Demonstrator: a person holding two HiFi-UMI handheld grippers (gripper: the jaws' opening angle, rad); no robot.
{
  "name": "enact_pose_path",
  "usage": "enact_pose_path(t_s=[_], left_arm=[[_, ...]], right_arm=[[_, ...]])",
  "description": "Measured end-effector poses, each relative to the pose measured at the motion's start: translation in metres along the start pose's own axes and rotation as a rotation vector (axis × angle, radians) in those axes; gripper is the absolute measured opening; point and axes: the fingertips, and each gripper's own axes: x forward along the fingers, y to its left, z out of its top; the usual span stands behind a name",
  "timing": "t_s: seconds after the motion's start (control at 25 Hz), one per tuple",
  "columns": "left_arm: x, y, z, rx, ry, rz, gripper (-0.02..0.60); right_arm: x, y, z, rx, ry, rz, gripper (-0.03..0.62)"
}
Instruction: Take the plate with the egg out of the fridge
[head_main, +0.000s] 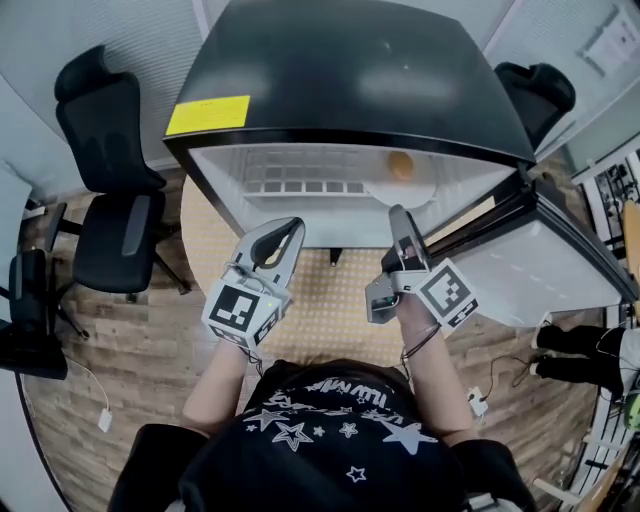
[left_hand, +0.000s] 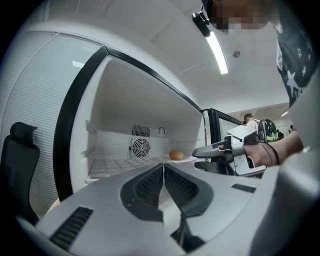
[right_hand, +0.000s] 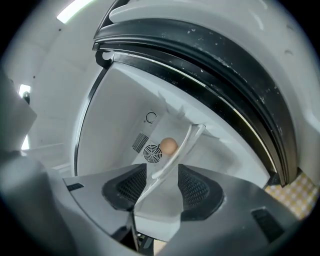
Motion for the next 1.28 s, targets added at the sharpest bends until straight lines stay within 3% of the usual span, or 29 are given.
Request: enact_pose_path(t_s=[0.4, 0.84, 1.12, 1.28], left_arm=[[0.009, 0.000, -0.003, -0.003, 0.002, -0.062, 0.015], [0.011, 0.000, 0.001, -0.003, -0.012, -0.074, 0.015], [0.009, 0.001, -0.001, -0.010, -0.014, -0.068, 0.015], [0.009, -0.001, -0.001, -0.009, -0.017, -0.069, 0.015]], right_arm=[[0.013, -0.008, 0.011, 0.296, -0.050, -0.007, 0.193], [0.019, -0.025, 0.012, 0.320, -0.060, -0.090, 0.185], [0.019, -0.026, 0.016, 0.297, -0.063, -0.117, 0.078], [0.018, -0.027, 0.017, 0.335, -0.071, -0.113, 0.060]])
